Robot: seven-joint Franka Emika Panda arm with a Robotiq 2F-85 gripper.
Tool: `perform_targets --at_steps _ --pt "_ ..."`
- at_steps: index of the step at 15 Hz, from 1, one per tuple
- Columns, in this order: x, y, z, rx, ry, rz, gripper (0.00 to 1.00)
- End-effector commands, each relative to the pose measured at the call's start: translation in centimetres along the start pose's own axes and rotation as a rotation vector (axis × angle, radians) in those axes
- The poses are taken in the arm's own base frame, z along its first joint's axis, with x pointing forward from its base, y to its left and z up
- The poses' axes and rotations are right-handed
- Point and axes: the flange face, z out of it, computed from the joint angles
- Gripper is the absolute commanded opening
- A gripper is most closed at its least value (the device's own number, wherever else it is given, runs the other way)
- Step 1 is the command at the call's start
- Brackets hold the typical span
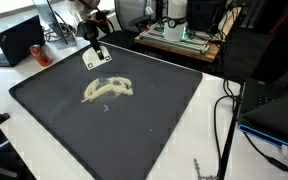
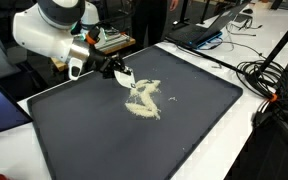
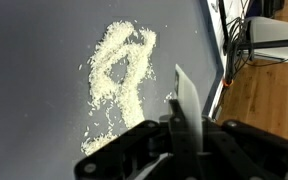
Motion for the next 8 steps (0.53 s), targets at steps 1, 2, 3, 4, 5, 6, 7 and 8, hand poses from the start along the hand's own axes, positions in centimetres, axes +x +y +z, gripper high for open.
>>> perform_targets --at_steps 1,2,3,4,5,6,7,8 --pt "-0.9 0.8 0.2 0.051 0.045 0.040 0.01" --pt "-1.3 1.6 0.2 0.068 0.064 0.069 0.01" --pt "-1.8 2.2 0.0 0.082 0.094 0.094 0.01" --pt "-2.3 2.9 -0.2 0.105 0.128 0.119 0.01" --pt "-3.0 3.6 -0.5 0.128 0.171 0.144 0.01" --pt "-3.8 4.3 -0.8 0.153 0.220 0.160 0.01" --pt "-4.5 4.8 -1.0 0.177 0.253 0.170 0.01" --pt "-5.1 5.4 -1.2 0.200 0.295 0.182 0.01"
